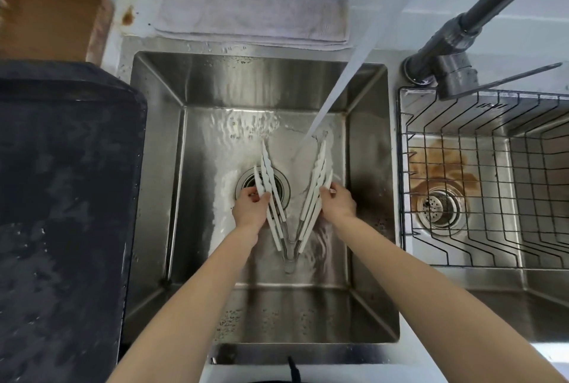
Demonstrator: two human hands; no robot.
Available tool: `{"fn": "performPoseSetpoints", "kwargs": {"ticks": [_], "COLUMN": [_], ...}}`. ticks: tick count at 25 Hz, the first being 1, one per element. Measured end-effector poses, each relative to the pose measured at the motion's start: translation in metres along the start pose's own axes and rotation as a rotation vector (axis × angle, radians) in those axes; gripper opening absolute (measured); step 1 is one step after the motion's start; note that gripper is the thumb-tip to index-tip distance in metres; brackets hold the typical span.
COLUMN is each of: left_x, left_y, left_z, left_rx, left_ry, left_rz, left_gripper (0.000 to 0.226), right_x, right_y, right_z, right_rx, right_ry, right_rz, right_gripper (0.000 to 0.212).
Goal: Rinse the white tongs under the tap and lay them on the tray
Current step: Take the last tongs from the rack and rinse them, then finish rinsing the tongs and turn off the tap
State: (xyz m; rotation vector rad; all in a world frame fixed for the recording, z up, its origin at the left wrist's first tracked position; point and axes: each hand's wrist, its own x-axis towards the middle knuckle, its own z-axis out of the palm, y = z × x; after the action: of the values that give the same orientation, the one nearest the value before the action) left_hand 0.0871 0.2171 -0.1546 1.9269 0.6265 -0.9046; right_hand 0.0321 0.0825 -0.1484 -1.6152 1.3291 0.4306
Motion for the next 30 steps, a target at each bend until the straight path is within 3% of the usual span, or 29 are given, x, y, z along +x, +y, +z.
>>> {"fn": "performPoseSetpoints", "kwargs": {"ticks": [5,14,22,30], "left_x": [-0.006,0.001,-0.002,-0.014], "left_y": [-0.004,-0.002,-0.001,0.007], "left_z": [-0.001,0.005,0.016,0.01], "left_rx": [0.123,0.349,0.068,-0.153], "left_ry": [-0.005,-0.095,-0.101,-0.113], "left_rz": [0.033,0.087,0.019,0.028], "left_gripper": [0.042,0.04,0.046,0.04], "right_x": [0.0,-0.002,-0.003,-0.019], "right_y": [0.005,-0.002,-0.01,-0.012], "right_z": [0.003,0.015,0.017,0.019], "right_rx": [-0.033,-0.225,-0.325,-0.157], "right_ry": [-0.016,-0.015,-0.074,-0.141], "right_rz": [0.042,0.019,0.058,0.043], "right_gripper": [0.039,0.075,0.078,0.07]}}
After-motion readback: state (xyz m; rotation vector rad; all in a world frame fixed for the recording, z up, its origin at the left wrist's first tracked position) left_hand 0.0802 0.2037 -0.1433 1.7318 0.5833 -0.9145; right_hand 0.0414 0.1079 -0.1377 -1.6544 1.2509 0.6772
